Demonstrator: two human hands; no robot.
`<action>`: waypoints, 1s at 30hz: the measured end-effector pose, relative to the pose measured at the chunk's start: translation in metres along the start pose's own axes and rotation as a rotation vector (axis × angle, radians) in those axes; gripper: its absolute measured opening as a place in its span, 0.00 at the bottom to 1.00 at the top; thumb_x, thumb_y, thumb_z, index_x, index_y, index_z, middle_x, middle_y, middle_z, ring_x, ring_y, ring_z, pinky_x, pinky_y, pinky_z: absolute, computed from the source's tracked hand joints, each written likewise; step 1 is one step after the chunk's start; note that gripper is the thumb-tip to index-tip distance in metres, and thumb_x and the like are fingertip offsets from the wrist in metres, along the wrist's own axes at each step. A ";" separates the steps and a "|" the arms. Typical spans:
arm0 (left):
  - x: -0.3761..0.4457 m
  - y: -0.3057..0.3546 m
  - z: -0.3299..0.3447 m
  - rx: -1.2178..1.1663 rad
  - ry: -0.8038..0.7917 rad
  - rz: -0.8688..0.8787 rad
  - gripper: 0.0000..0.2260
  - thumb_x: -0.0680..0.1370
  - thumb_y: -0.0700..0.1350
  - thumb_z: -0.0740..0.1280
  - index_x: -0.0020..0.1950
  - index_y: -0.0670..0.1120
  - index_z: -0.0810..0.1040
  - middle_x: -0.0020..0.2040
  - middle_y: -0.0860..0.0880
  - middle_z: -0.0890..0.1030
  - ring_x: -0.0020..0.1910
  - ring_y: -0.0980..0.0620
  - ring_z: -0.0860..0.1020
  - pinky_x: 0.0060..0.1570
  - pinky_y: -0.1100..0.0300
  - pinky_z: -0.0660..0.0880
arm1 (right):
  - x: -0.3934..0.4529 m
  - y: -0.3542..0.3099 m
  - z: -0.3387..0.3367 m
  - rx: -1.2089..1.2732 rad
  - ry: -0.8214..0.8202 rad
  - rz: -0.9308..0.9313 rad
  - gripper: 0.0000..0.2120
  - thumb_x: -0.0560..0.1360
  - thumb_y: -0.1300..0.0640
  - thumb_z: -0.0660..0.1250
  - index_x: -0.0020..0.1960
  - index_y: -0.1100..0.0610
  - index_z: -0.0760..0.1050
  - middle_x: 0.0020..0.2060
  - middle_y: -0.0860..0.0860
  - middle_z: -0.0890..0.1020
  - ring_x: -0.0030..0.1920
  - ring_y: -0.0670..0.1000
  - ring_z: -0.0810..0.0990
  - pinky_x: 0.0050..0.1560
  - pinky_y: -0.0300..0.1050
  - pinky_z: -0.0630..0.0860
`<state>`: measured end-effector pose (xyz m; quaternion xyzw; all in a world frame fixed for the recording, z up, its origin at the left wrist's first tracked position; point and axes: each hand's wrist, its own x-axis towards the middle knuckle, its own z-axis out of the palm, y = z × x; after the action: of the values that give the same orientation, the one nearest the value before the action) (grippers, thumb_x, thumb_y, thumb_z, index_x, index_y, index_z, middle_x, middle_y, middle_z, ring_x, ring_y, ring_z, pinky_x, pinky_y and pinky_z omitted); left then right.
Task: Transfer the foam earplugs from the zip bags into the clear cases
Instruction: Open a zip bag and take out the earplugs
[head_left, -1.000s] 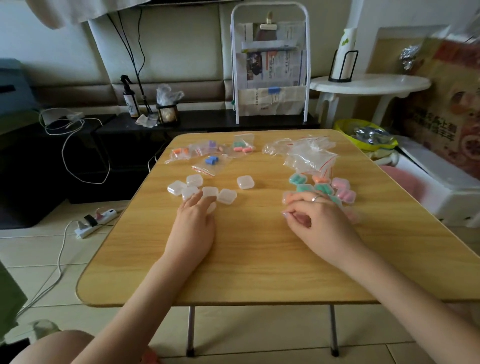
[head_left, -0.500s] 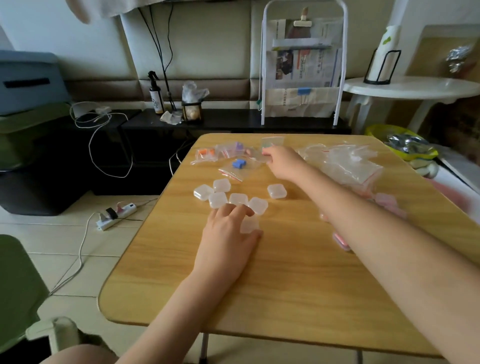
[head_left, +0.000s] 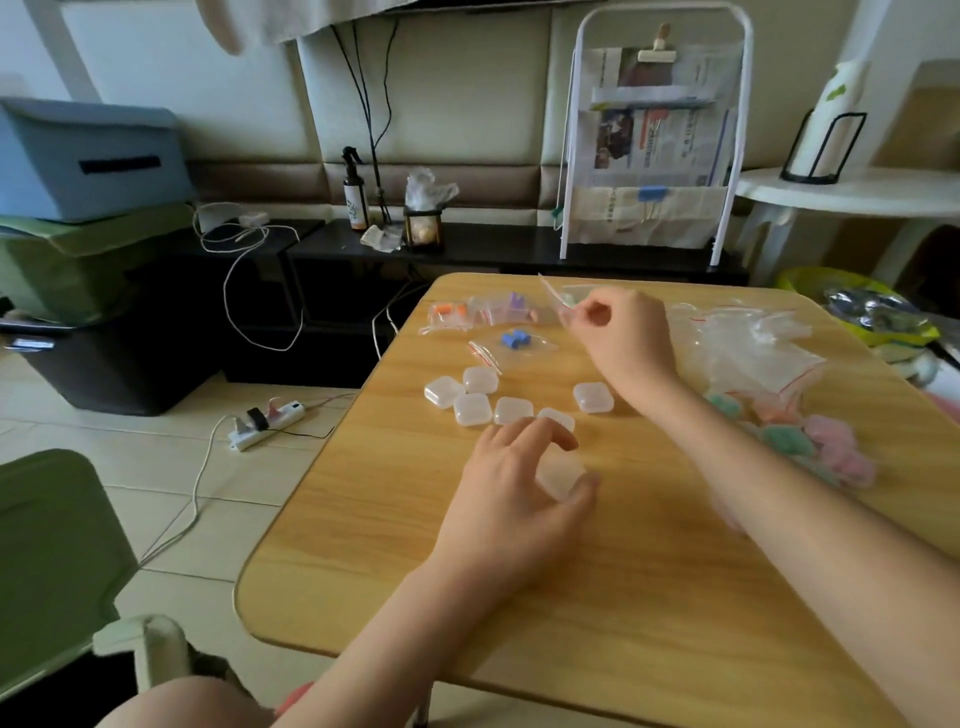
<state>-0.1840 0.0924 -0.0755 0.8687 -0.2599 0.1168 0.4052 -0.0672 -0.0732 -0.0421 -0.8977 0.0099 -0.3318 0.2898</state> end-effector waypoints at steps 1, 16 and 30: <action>0.000 0.003 -0.002 -0.115 0.061 -0.044 0.14 0.72 0.58 0.64 0.52 0.52 0.77 0.50 0.59 0.79 0.53 0.62 0.74 0.52 0.64 0.72 | -0.015 -0.009 -0.011 0.116 0.002 -0.043 0.04 0.75 0.58 0.69 0.43 0.57 0.82 0.37 0.49 0.83 0.37 0.46 0.80 0.33 0.35 0.73; 0.007 0.004 -0.019 -0.995 0.225 -0.441 0.10 0.81 0.40 0.60 0.52 0.40 0.81 0.42 0.44 0.84 0.43 0.52 0.83 0.43 0.64 0.78 | -0.118 -0.036 -0.031 0.366 -0.109 -0.331 0.12 0.72 0.52 0.66 0.53 0.54 0.81 0.48 0.43 0.81 0.50 0.46 0.78 0.49 0.40 0.76; 0.004 0.005 -0.019 -0.960 0.341 -0.528 0.05 0.72 0.38 0.73 0.42 0.37 0.82 0.38 0.41 0.84 0.38 0.49 0.84 0.42 0.62 0.80 | -0.127 -0.043 -0.030 0.405 -0.102 -0.198 0.06 0.73 0.60 0.71 0.49 0.55 0.76 0.40 0.43 0.79 0.43 0.44 0.76 0.43 0.31 0.69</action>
<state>-0.1835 0.1030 -0.0580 0.5917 0.0111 0.0190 0.8059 -0.1916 -0.0265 -0.0759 -0.8334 -0.1595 -0.3079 0.4303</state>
